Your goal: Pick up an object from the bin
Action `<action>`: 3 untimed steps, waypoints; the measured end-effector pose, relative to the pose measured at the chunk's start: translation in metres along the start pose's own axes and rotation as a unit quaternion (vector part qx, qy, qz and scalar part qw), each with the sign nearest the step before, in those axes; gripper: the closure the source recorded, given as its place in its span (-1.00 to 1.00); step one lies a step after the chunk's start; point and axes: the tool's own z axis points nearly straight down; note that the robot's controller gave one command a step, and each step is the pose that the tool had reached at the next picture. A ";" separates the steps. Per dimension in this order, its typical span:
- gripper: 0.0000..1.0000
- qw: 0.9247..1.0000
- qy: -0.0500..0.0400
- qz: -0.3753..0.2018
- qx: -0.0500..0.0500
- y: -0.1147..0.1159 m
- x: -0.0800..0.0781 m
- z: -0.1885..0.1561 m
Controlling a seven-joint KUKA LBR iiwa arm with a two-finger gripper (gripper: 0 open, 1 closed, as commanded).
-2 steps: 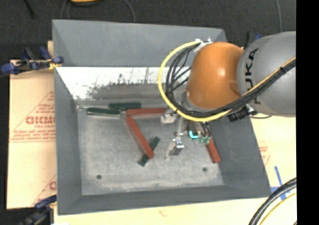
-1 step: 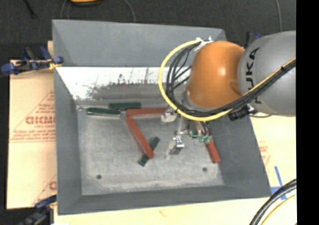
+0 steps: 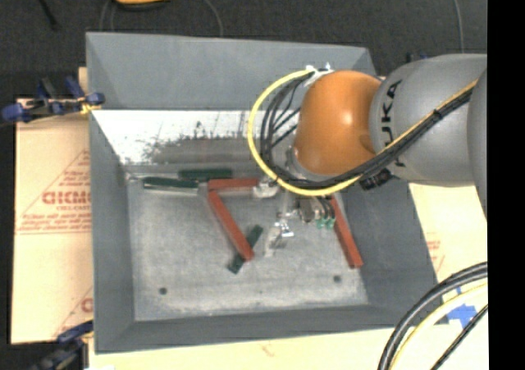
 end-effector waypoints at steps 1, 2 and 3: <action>1.00 0.988 0.005 -0.154 -0.001 -0.013 0.007 0.073; 1.00 0.988 0.005 -0.153 -0.001 -0.013 0.007 0.073; 1.00 0.990 -0.001 -0.138 0.000 0.008 0.015 -0.097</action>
Offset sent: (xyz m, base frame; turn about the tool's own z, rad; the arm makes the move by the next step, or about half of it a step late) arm 0.0000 0.0000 0.0000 0.0000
